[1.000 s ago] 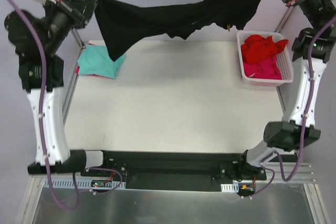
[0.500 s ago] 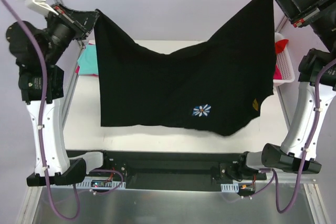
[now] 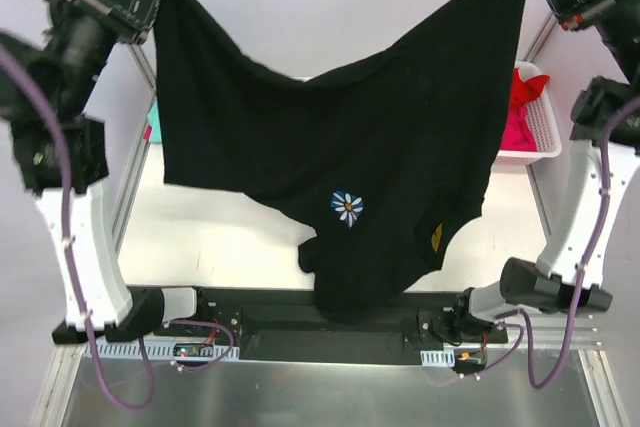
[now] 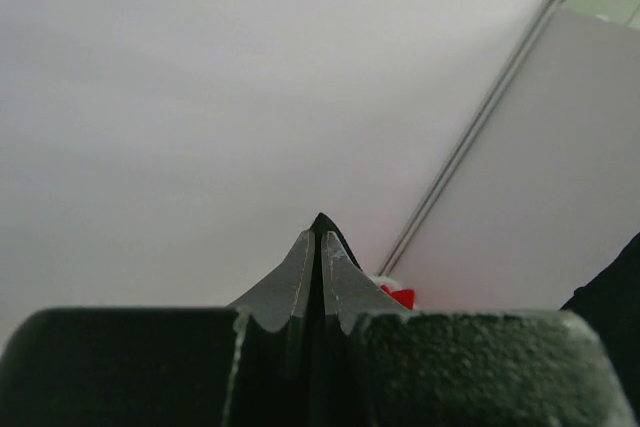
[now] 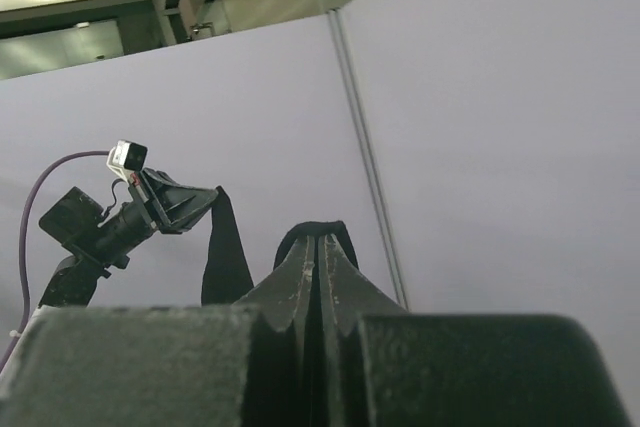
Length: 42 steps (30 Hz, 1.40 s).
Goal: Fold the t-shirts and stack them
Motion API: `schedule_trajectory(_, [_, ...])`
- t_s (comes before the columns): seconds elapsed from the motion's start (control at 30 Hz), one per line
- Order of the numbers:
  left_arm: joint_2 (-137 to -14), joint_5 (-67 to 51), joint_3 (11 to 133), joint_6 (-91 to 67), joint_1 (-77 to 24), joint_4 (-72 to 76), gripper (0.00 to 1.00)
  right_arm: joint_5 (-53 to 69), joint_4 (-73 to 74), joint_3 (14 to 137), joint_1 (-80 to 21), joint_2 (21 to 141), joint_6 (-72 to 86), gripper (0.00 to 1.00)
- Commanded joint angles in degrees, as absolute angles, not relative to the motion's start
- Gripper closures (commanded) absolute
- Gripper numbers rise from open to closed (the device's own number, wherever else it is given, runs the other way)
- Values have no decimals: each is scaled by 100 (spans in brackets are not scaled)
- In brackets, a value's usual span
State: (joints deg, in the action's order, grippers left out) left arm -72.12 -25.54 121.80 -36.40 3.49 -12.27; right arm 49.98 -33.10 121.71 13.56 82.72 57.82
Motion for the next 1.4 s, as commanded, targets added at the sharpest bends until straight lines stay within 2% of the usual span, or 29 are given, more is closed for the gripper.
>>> schedule_trajectory(0.0, [-8199,-2566,11769,-3718,395,-846,100,4790,-3454,11839,1345,8938,5292,100])
schedule_trajectory(0.07, [-8680,-2601,12056,-3683,396,-782,100,4755,-3480,12031,1327,9366,5195,100])
schedule_trajectory(0.17, [-9445,-2724,12828,-3656,396,-791,100,4799,-3507,13197,1318,10374,5579,100])
schedule_trajectory(0.2, [-9640,-2803,13050,-3708,387,-791,100,4764,-3498,14045,1301,10710,5729,100])
schedule_trajectory(0.27, [-10218,-2891,13814,-3779,396,-774,100,4458,-3803,14527,1283,11151,5984,100])
schedule_trajectory(0.37, [-10573,-2927,14221,-3937,413,-353,100,3949,-4715,14222,1292,11364,6433,100])
schedule_trajectory(0.53, [-10416,-2926,14230,-4052,413,-106,100,3858,-5211,14063,1292,11190,6723,100])
schedule_trajectory(0.77, [-9240,-2988,13370,-4034,413,184,100,4305,-5062,13651,1292,10181,6417,100])
schedule_trajectory(0.83, [-8888,-3032,12835,-3973,413,368,100,4578,-5132,12915,1292,9820,6381,100])
schedule_trajectory(0.87, [-8459,-3032,12127,-3947,413,421,100,4849,-5281,12546,1283,9426,6390,100])
schedule_trajectory(0.9, [-8220,-2980,11720,-3885,404,474,100,4965,-5387,11628,1283,9161,6468,100])
schedule_trajectory(0.97, [-7511,-2892,10463,-3771,413,598,100,5315,-5606,10675,1283,8677,6521,100])
schedule_trajectory(1.0, [-7262,-2744,10024,-3753,404,606,100,5413,-5651,9574,1292,8101,6426,100])
schedule_trajectory(1.03, [-6816,-2742,9176,-3762,422,728,100,5449,-5686,9041,1292,7799,6355,100])
schedule_trajectory(1.1, [-6401,-2856,8424,-3753,413,747,100,5694,-5476,8046,1275,6975,6423,100])
schedule_trajectory(1.13, [-5981,-2970,7715,-3770,413,721,100,5843,-5510,7172,1222,6700,6634,99])
schedule_trajectory(1.17, [-5750,-3119,7386,-3797,413,590,92,6175,-5328,6780,1048,6454,6801,82])
schedule_trajectory(1.2, [-5487,-3181,7044,-3884,413,458,94,6309,-5361,6428,994,6225,7020,90])
schedule_trajectory(1.23, [-5189,-3208,6300,-3998,413,387,100,6319,-5527,5911,958,5509,7518,99])
schedule_trajectory(1.27, [-4420,-3173,5910,-4077,413,282,100,6041,-5929,4932,941,5076,7637,100])
schedule_trajectory(1.3, [-3960,-3086,5550,-4243,413,99,100,5916,-5706,4487,940,4480,7551,100])
schedule_trajectory(1.33, [-3494,-2885,5120,-4254,413,-208,100,5872,-5086,4291,871,3560,6627,100])
schedule_trajectory(1.37, [-2671,-2630,5028,-4176,413,-907,100,5758,-2879,4594,513,3194,5766,99])
